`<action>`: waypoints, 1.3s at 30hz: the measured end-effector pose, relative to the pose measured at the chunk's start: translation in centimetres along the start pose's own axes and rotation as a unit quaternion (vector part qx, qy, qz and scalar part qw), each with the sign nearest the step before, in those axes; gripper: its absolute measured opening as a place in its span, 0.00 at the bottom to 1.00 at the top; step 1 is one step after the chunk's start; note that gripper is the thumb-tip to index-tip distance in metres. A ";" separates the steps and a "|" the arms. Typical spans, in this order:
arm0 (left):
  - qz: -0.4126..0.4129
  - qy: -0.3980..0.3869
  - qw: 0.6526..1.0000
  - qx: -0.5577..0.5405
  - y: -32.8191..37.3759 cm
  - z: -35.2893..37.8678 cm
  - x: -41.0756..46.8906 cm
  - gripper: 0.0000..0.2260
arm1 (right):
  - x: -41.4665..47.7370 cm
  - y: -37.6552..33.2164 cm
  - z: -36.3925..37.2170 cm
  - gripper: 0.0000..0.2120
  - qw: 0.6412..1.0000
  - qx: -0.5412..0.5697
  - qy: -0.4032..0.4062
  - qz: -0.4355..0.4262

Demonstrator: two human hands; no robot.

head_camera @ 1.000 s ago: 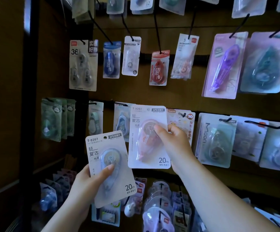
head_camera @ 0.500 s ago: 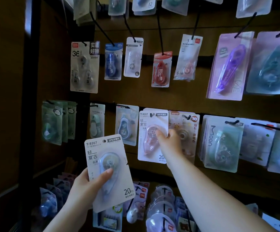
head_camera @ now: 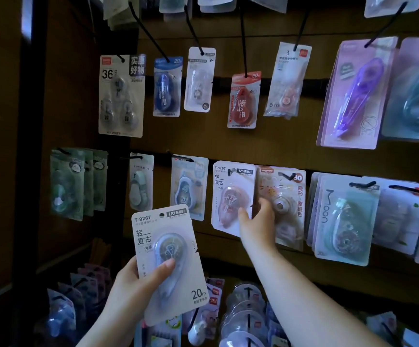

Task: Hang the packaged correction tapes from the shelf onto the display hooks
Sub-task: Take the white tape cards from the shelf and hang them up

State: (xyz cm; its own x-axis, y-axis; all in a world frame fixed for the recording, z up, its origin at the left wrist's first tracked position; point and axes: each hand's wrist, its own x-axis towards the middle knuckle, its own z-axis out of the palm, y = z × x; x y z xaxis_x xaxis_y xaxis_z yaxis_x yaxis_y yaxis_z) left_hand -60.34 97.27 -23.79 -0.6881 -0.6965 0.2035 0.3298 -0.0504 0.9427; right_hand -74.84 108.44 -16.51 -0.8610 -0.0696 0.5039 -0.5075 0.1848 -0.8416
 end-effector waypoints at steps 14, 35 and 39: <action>0.025 -0.049 0.998 -0.011 1.9 2.7 -3.8 0.13 | -8.6 -1.2 -3.1 0.08 0.970 0.105 -0.219 -0.016; 0.002 0.002 1.000 -0.001 3.0 4.2 -6.1 0.12 | -5.9 -4.2 -8.9 0.07 0.977 0.196 -0.066 0.043; 0.007 0.021 1.000 -0.009 3.4 3.7 -6.3 0.12 | -4.7 -4.5 -8.7 0.13 0.983 0.170 -0.056 0.027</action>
State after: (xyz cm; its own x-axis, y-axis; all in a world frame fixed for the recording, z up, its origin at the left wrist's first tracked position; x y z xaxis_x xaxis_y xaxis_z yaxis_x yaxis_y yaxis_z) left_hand -57.24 104.14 -20.93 -0.6558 -0.7268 0.2043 0.3503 -0.0531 0.9351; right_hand -68.20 116.43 -13.36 -0.8757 -0.1799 0.4481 -0.4266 -0.1465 -0.8925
